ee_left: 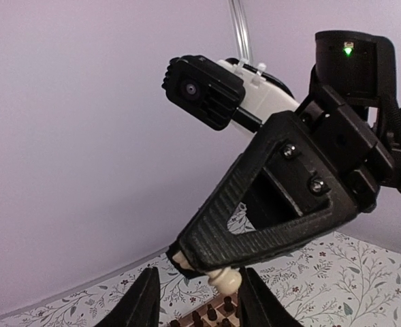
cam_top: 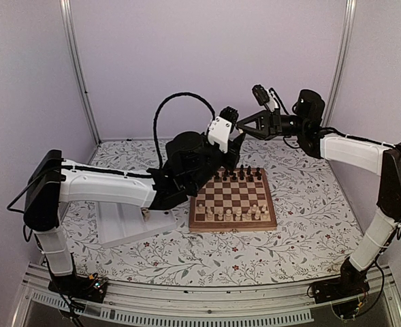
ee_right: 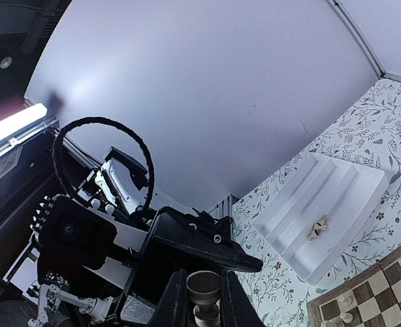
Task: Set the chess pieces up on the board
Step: Pick up the chess piece from the chessboard.
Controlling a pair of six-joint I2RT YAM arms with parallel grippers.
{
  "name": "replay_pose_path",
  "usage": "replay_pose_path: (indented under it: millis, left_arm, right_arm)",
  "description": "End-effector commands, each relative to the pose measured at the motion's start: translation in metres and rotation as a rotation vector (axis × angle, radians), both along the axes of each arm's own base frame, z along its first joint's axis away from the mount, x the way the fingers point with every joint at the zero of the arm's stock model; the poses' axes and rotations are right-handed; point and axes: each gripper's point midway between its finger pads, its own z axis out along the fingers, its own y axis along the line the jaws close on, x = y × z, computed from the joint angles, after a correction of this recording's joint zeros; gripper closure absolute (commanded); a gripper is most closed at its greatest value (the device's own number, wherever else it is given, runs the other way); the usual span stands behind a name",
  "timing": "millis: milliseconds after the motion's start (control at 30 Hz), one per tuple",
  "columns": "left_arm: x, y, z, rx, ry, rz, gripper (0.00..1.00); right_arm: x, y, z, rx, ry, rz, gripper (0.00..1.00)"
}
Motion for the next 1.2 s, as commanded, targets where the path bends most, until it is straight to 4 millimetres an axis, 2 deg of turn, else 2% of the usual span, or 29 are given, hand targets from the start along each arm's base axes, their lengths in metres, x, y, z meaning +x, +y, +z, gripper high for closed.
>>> replay_pose_path:
  millis: [0,433,767,967,1067,1167]
  left_arm:
    - [0.001,-0.004,0.000,-0.018,0.014,0.018,0.60]
    - [0.002,-0.007,0.008,-0.095,0.071,-0.022,0.62]
    - [0.012,0.021,0.010,-0.190,0.168,-0.052,0.82]
    - [0.007,0.019,0.016,-0.188,0.159,-0.100,0.92]
    - [0.006,0.019,0.016,-0.191,0.162,-0.107,0.92]
    - [0.007,0.020,0.017,-0.203,0.172,-0.100,0.79]
  right_arm:
    - [-0.013,0.000,0.009,0.016,-0.035,0.014,0.92]
    - [-0.010,0.003,0.001,0.007,-0.031,0.002,0.91]
    - [-0.008,0.003,-0.005,-0.010,-0.043,-0.013,0.91]
    - [-0.005,0.004,-0.008,-0.016,-0.036,-0.022,0.90]
    - [-0.003,0.004,-0.010,-0.018,-0.033,-0.028,0.90]
    - [-0.002,0.004,-0.011,-0.019,-0.030,-0.031,0.90]
